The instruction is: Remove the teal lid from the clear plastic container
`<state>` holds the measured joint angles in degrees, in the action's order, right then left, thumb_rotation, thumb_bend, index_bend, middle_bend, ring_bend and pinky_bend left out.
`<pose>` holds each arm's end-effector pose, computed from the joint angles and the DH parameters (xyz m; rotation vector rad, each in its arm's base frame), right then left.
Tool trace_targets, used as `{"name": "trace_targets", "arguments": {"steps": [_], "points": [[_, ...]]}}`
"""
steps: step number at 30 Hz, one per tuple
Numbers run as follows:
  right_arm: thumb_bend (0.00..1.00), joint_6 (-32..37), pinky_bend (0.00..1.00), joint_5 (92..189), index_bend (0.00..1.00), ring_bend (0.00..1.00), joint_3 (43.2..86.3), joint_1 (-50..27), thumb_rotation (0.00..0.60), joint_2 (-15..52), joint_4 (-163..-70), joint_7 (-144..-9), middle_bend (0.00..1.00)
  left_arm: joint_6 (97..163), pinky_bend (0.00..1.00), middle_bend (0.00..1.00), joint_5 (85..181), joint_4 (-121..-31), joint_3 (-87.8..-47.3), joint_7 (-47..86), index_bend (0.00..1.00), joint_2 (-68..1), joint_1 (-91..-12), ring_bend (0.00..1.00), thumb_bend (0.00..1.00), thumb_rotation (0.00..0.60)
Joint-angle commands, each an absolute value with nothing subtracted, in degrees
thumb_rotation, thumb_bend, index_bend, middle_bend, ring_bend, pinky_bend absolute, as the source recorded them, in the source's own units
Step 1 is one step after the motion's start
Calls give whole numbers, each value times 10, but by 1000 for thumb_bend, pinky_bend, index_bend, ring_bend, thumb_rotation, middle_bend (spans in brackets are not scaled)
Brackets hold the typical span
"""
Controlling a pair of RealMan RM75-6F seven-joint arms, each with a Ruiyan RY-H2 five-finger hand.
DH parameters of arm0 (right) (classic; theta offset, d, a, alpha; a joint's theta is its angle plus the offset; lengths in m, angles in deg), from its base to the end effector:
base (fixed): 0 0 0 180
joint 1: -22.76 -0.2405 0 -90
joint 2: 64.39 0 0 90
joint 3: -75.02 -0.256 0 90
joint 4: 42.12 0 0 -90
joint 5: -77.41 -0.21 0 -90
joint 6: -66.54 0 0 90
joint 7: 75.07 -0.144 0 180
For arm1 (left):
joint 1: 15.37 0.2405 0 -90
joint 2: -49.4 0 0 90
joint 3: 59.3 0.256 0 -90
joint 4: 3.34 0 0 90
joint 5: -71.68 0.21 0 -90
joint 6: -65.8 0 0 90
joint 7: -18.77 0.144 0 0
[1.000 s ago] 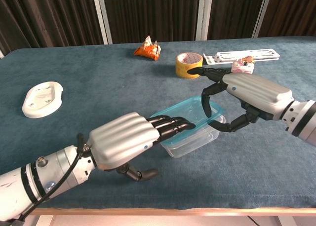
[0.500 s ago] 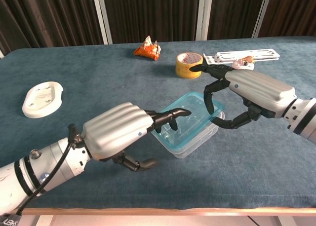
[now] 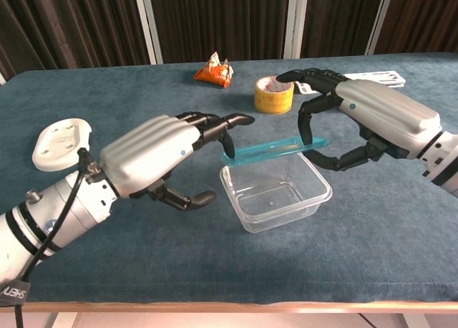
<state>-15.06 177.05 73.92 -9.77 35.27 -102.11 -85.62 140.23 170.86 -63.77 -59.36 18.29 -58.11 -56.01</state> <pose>-0.1843 -0.2890 -0.0247 1.8767 -0.7117 1.4431 -0.1189 0.2829 -0.0842 -2.0767 -0.5902 -1.4104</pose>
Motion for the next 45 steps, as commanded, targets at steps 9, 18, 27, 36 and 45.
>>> {"name": "trace_targets", "arguments": {"steps": [9, 18, 27, 36, 45], "points": [[922, -240, 0, 1780, 785, 0, 700, -91, 600, 342, -952, -836, 202, 1430, 128, 306, 1688, -636, -618, 166, 0, -538, -548, 127, 308, 600], [922, -200, 0, 1743, 785, 0, 701, -78, 600, 321, -842, -817, 204, 1426, 126, 287, 1658, -626, -621, 137, 0, -502, -526, 104, 307, 600], [921, -130, 0, 1731, 755, 0, 734, -72, 600, 382, -717, -839, 204, 1382, 100, 119, 1632, -622, -611, 131, 0, -493, -516, 24, 307, 600], [437, -68, 0, 1727, 163, 0, 762, -65, 600, 362, -729, -877, 105, 1356, 46, 0, 1603, -652, -619, 137, 0, -470, -509, 0, 306, 600], [38, -17, 0, 1700, 0, 0, 777, -39, 600, 221, -963, -782, 0, 1287, 29, 0, 1538, -784, -617, 185, 0, -360, -490, 0, 282, 600]]}}
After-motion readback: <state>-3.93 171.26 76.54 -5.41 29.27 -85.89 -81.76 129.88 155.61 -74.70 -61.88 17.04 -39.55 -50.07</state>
